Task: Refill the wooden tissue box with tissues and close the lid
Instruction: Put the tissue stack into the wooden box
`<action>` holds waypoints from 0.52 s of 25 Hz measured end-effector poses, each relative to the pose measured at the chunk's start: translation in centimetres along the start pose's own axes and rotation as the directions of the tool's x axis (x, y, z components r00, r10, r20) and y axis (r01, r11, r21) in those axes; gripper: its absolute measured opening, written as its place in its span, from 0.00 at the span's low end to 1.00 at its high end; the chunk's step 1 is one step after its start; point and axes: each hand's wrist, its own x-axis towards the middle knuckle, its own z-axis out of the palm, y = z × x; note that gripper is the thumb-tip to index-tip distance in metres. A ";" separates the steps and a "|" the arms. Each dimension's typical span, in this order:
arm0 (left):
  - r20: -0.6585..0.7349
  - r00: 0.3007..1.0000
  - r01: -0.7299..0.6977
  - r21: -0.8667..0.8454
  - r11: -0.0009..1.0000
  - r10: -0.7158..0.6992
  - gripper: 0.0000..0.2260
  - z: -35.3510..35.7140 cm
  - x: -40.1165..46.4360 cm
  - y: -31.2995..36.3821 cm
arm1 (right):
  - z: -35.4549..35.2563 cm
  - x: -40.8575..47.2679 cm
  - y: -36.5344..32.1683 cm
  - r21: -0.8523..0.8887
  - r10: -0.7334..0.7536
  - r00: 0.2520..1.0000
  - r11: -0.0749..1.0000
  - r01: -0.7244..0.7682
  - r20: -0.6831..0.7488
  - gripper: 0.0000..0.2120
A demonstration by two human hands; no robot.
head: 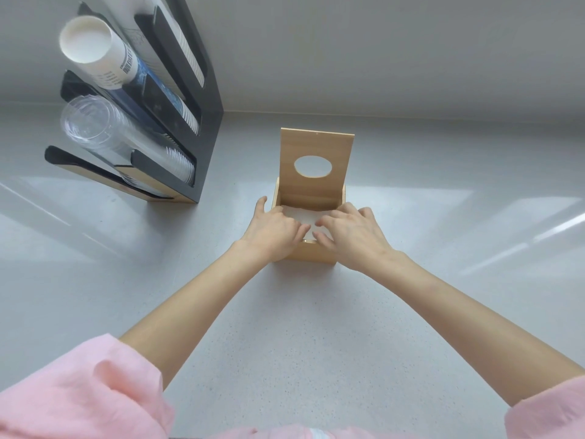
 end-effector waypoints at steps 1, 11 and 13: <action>-0.001 1.000 -0.005 -0.008 1.000 0.005 0.21 0.2 -0.2 0.1 | 0.4 -0.3 0.2 0.005 -0.010 1.000 1.000 0.010 0.015 0.19; -0.154 0.984 0.041 -0.322 0.946 -0.095 0.16 0.9 -2.4 1.2 | 0.9 -2.2 1.0 0.171 -0.069 0.995 0.982 0.080 -0.068 0.18; -0.207 0.970 0.046 -0.349 0.936 -0.125 0.16 0.9 -3.8 1.6 | 0.8 -3.5 0.9 0.209 -0.060 0.992 0.974 0.082 -0.111 0.19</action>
